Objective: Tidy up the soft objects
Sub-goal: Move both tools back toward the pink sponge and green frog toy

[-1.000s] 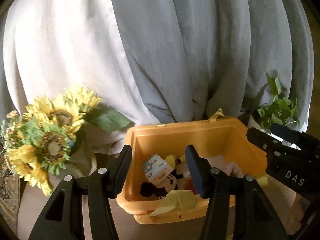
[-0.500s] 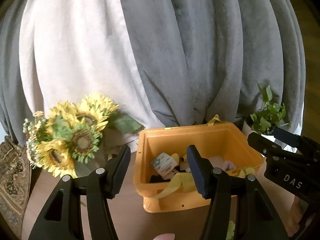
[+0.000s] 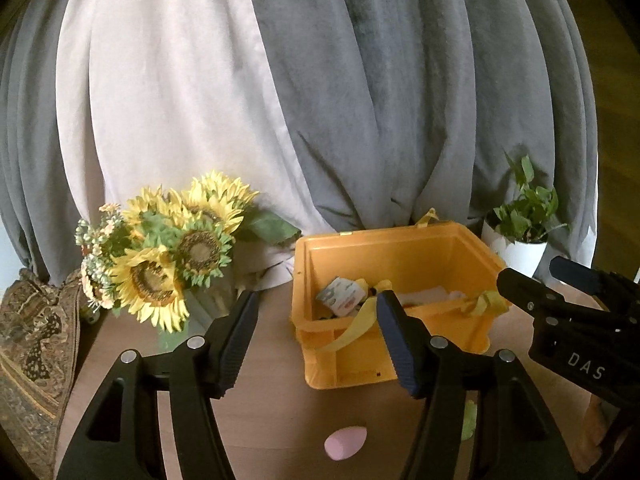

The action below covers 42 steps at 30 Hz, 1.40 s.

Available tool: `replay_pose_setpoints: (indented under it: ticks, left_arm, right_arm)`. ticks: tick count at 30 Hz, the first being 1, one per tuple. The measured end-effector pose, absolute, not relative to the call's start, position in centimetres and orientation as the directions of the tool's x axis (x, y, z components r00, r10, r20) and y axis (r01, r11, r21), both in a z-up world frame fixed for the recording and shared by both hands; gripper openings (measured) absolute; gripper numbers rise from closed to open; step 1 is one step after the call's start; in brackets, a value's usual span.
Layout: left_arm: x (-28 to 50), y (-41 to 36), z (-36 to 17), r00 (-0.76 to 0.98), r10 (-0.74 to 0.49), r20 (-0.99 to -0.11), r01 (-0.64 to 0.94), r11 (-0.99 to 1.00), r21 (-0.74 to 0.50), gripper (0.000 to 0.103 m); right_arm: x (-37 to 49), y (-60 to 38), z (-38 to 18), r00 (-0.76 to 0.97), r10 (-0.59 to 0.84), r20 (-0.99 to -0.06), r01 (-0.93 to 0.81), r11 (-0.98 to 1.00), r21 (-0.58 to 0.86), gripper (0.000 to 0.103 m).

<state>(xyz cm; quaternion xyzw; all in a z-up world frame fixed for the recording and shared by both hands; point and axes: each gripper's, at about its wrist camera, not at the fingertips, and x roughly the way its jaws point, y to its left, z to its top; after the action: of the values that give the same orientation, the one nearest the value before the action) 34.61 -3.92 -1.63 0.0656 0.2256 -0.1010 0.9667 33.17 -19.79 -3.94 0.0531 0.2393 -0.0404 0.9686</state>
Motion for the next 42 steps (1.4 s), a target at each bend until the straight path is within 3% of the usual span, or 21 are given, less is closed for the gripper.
replay_pose_setpoints:
  ticks: [42]
  left_arm:
    - [32.6, -1.4, -11.7, 0.721, -0.258, -0.643, 0.403, 0.911, 0.087, 0.068]
  right_arm:
    - [30.1, -17.2, -13.9, 0.72, -0.113, -0.685, 0.242, 0.966, 0.095, 0.081]
